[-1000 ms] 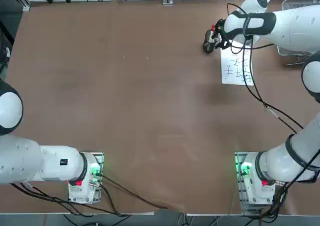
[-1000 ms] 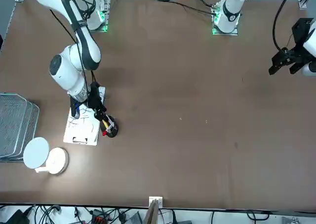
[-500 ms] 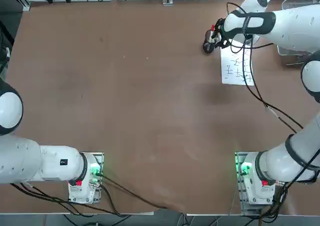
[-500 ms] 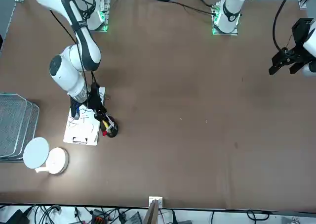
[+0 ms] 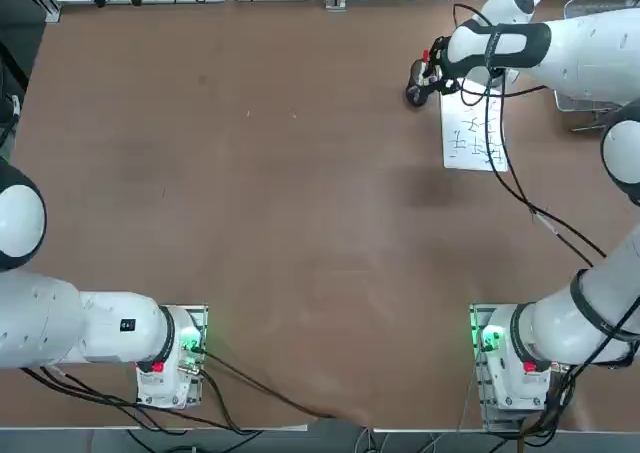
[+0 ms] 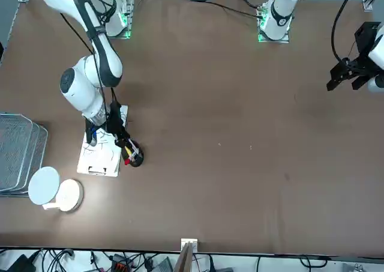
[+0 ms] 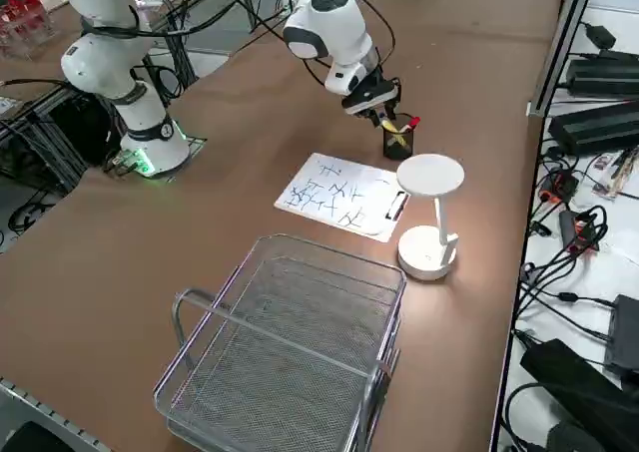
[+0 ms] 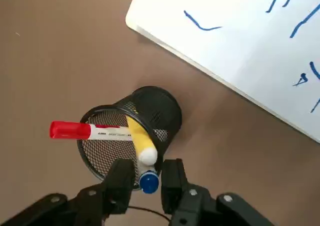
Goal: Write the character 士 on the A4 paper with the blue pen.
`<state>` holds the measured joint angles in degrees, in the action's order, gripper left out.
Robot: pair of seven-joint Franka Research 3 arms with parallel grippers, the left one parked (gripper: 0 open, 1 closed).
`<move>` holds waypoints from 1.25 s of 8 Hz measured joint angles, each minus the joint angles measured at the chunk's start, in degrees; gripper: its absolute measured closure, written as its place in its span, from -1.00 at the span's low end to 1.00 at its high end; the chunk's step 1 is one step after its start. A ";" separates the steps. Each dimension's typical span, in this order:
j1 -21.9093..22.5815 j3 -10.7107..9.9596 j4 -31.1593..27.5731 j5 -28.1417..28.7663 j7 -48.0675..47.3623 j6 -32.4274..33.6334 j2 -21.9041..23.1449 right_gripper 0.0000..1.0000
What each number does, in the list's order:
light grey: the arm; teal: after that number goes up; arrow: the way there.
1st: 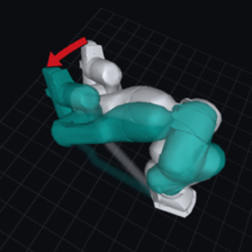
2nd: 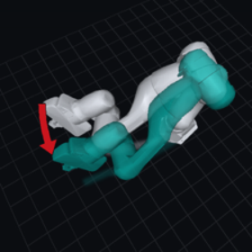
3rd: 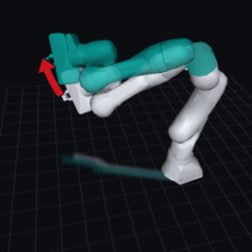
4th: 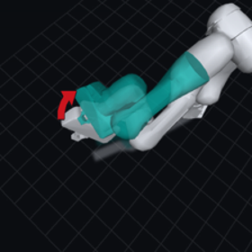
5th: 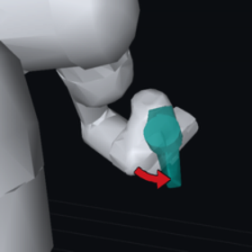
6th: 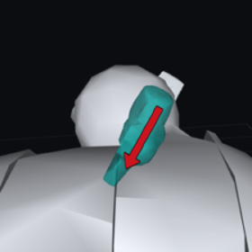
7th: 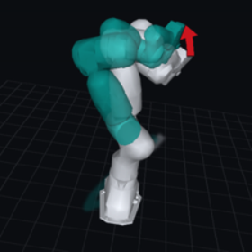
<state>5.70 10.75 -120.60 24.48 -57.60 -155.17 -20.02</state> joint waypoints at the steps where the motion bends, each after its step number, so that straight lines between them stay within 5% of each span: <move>1: 0.02 0.00 0.00 0.00 -0.06 0.00 0.00 0.29; 10: 0.12 0.00 0.67 0.01 -0.42 -0.01 0.02 0.61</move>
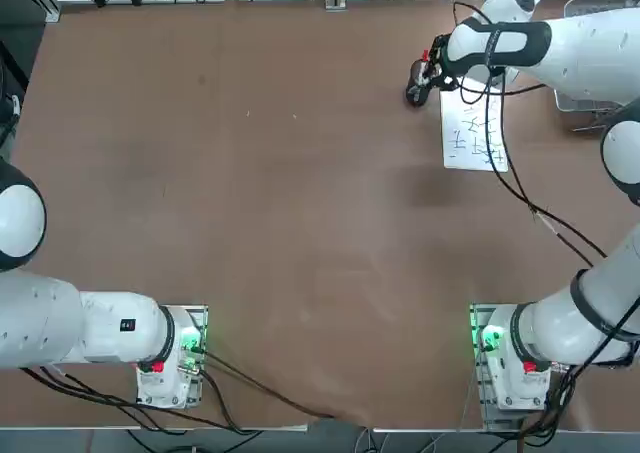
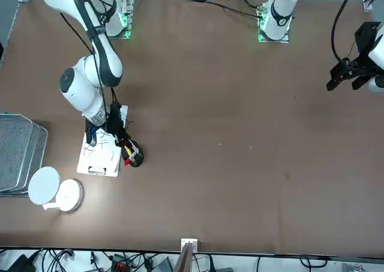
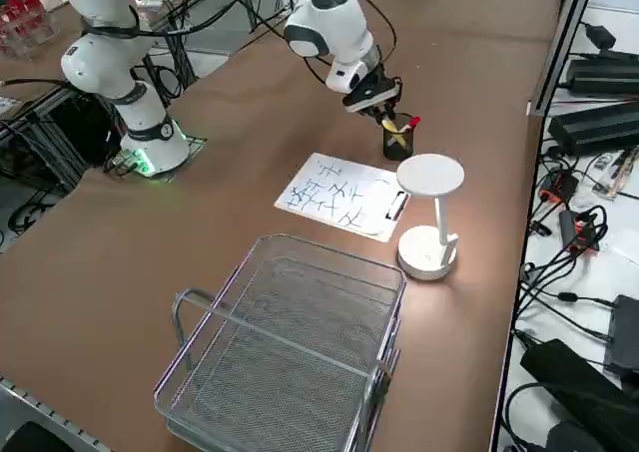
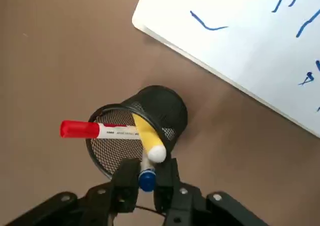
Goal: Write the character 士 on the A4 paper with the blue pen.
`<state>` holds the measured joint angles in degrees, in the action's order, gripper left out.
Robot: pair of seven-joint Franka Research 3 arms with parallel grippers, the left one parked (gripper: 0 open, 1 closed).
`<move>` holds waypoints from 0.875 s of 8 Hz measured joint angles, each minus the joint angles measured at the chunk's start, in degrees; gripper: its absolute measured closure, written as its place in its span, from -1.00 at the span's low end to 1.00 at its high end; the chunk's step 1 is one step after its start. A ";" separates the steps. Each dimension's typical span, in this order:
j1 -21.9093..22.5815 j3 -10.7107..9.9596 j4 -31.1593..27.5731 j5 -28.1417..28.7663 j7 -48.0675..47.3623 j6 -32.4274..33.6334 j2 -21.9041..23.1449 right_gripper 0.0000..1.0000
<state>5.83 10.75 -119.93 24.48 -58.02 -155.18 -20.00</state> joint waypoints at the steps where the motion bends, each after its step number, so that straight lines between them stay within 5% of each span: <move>1: 0.03 0.00 0.03 0.00 0.00 0.00 0.00 0.61; 7: 0.13 -0.25 2.48 -0.32 0.04 7.14 2.83 0.61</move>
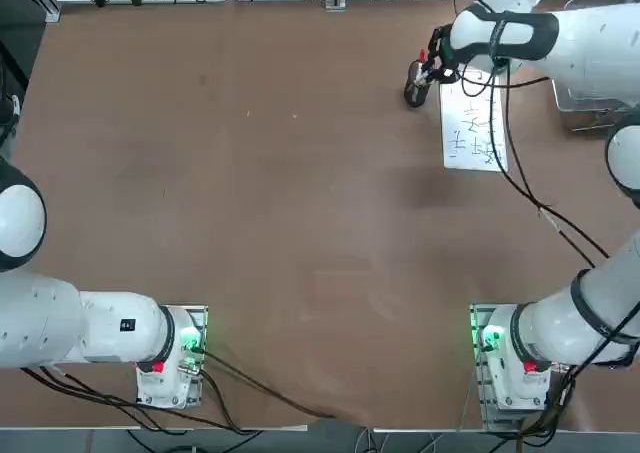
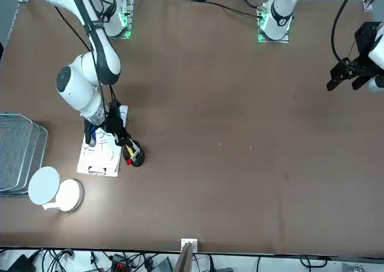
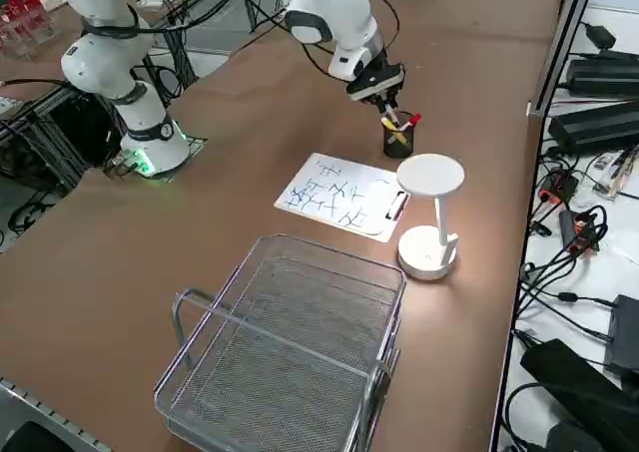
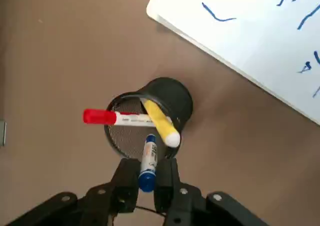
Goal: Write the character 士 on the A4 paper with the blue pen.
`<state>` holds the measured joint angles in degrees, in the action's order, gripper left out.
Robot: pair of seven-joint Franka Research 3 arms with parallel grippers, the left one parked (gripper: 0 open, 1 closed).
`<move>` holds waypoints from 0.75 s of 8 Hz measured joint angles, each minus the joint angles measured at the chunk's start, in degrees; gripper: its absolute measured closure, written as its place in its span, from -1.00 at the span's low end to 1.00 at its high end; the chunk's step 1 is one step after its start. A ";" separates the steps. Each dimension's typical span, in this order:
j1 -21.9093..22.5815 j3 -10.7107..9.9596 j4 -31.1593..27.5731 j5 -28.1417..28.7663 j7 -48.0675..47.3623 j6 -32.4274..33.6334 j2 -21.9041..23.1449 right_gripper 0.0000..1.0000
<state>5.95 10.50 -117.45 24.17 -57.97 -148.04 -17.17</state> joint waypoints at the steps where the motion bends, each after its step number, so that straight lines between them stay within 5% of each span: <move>1: -0.09 -0.34 0.77 -0.80 0.04 2.88 1.23 0.61; 6: -0.96 -1.79 7.21 -12.65 0.35 19.24 4.85 0.61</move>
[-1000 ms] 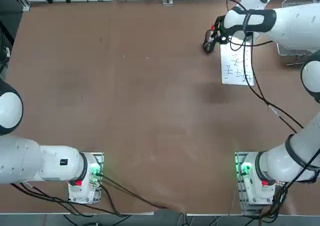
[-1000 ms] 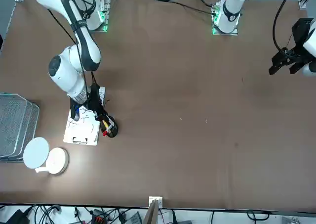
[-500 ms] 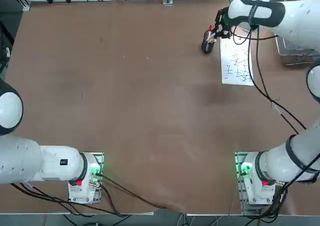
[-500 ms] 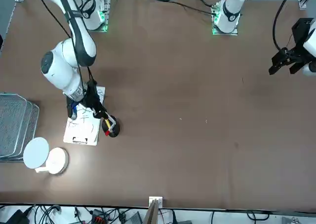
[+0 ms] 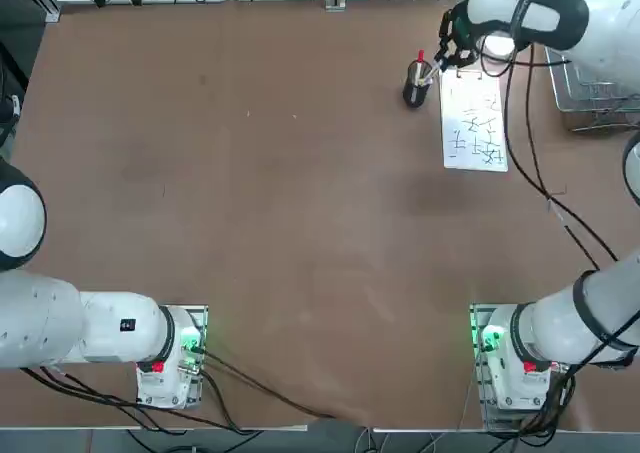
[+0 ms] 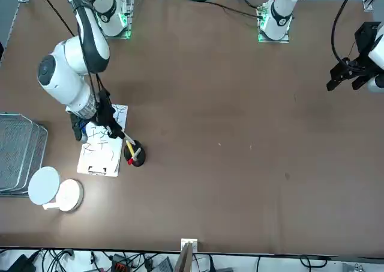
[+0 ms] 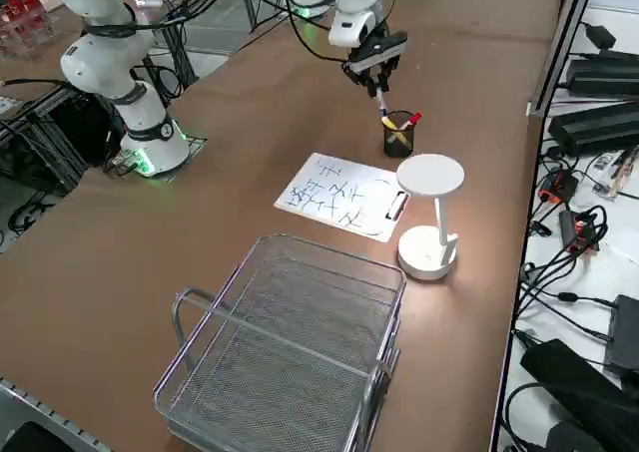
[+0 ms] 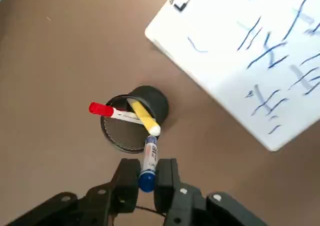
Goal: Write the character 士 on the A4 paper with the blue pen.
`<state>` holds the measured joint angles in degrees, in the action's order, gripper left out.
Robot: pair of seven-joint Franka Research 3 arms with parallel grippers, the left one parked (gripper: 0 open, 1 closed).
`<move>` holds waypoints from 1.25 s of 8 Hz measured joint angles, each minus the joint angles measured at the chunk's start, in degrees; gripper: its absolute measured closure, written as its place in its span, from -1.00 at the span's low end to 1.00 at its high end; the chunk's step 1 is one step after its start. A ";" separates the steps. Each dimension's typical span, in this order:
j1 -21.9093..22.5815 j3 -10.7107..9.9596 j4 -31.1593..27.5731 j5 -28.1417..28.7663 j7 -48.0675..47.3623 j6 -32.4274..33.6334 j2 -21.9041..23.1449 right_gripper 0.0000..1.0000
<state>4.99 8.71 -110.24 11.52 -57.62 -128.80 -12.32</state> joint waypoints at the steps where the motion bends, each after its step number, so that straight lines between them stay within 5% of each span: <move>1: -0.33 -0.33 3.63 -1.75 0.85 5.01 0.30 0.61; 3: -0.89 -2.60 9.59 -2.39 7.36 13.35 1.25 0.61; 6: -3.21 -7.83 10.32 -2.48 26.18 19.71 1.75 0.61; 10: -4.28 -8.36 6.56 -6.58 32.28 13.35 -1.31 0.61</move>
<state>0.71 0.35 -103.68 4.94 -25.34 -115.45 -13.62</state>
